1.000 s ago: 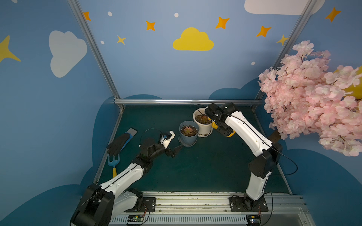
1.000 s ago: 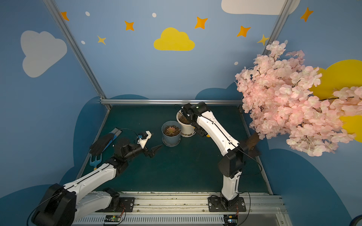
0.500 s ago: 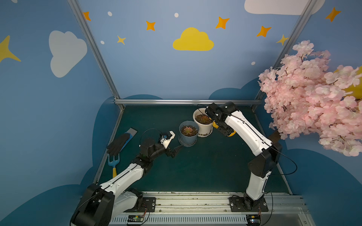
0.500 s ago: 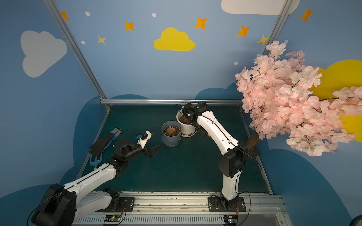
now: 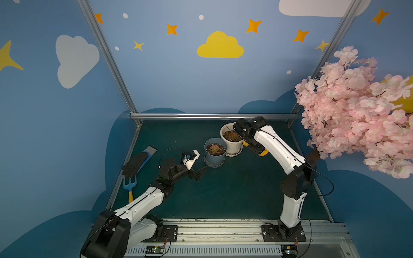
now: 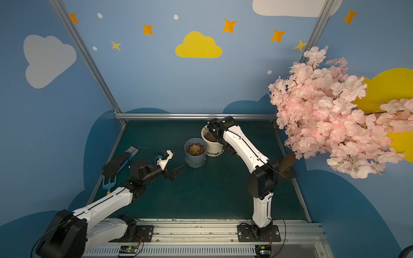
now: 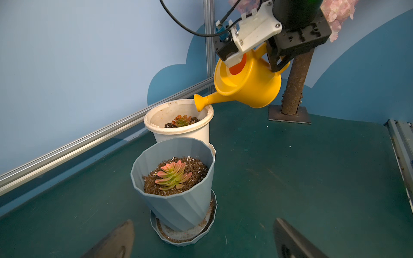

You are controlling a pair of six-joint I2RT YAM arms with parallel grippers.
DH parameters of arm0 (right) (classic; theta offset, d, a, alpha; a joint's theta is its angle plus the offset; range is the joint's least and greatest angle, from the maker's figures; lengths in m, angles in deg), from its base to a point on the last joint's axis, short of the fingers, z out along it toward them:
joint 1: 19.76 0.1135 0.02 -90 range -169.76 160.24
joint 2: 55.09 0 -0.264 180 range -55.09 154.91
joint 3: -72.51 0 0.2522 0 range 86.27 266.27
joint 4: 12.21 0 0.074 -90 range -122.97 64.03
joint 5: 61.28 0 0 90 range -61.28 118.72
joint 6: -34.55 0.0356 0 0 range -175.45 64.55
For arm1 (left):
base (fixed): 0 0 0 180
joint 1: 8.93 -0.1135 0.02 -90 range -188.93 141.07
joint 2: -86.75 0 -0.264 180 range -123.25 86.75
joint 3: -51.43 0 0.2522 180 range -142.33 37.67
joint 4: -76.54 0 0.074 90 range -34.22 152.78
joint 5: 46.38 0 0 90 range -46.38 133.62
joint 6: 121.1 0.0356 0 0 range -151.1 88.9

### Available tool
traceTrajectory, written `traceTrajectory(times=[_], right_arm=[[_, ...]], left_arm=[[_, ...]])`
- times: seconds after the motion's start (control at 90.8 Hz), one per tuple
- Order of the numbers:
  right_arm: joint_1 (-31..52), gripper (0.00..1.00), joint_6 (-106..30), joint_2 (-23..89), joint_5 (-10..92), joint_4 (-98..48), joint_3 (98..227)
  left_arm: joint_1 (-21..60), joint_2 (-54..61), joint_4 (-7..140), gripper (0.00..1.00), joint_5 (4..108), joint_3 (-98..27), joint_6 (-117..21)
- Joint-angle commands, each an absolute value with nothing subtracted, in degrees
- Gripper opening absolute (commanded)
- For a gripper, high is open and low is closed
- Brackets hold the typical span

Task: Water the succulent around the soil edge
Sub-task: Water the soil of the potted plant with water.

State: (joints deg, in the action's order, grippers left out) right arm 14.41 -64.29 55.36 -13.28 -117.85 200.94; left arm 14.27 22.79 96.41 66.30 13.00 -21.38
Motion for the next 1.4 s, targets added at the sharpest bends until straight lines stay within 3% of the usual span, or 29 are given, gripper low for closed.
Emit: traceTrajectory(times=[0.0, 1.387], right_arm=[[13.9, 0.0, -63.6, 56.1, -15.2, -123.7, 203.5], [14.3, 0.0, -68.7, 63.0, -18.1, -118.9, 212.3]], left_arm=[[14.0, 23.6, 98.0, 1.0, 66.5, 13.4, -20.9], [13.4, 22.2, 98.6, 1.0, 66.9, 13.4, -21.1]])
